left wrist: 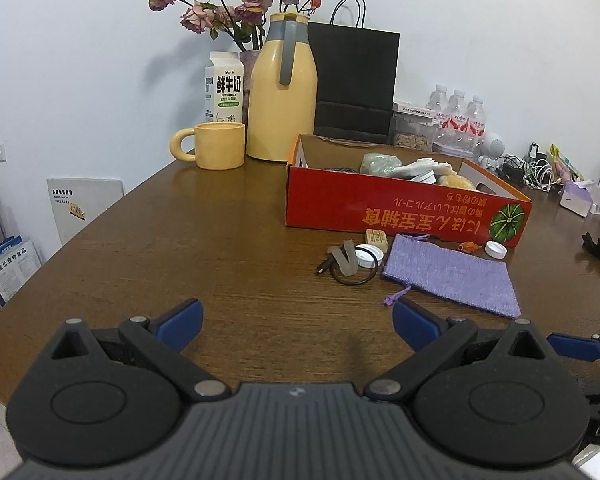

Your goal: Organize objects

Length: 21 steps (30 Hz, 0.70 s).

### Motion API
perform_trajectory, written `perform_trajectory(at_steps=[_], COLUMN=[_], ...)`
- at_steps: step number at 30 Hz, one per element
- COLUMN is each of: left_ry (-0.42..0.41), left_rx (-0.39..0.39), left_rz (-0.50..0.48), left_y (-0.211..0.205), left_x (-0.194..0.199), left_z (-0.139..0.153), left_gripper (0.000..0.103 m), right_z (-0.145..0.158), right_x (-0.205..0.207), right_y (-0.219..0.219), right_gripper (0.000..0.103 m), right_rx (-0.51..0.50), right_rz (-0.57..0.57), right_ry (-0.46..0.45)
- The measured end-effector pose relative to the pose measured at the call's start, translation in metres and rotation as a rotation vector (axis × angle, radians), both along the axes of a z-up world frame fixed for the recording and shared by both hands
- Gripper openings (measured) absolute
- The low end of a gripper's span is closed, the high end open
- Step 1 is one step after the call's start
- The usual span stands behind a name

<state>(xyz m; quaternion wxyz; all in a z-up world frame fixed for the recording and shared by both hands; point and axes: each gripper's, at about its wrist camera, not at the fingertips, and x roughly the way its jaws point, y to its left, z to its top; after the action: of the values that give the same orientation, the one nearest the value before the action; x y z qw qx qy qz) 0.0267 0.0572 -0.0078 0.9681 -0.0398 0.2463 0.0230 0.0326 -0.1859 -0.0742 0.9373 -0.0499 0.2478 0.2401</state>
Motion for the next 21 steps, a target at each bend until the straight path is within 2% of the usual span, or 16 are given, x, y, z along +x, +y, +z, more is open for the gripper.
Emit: perform_trajectory(at_steps=[11, 21], left_ry=[0.011, 0.018], left_rx=[0.007, 0.036], left_rz=[0.001, -0.021], left_y=[0.000, -0.009], left_x=[0.009, 0.041], left_z=[-0.003, -0.001], left_gripper=[0.103, 0.103], right_z=[0.004, 0.009], right_x=[0.006, 0.030], right_y=[0.000, -0.002], right_gripper=[0.038, 0.038], right_rx=[0.015, 0.020], right_rz=[0.008, -0.026], right_ry=[-0.020, -0.043])
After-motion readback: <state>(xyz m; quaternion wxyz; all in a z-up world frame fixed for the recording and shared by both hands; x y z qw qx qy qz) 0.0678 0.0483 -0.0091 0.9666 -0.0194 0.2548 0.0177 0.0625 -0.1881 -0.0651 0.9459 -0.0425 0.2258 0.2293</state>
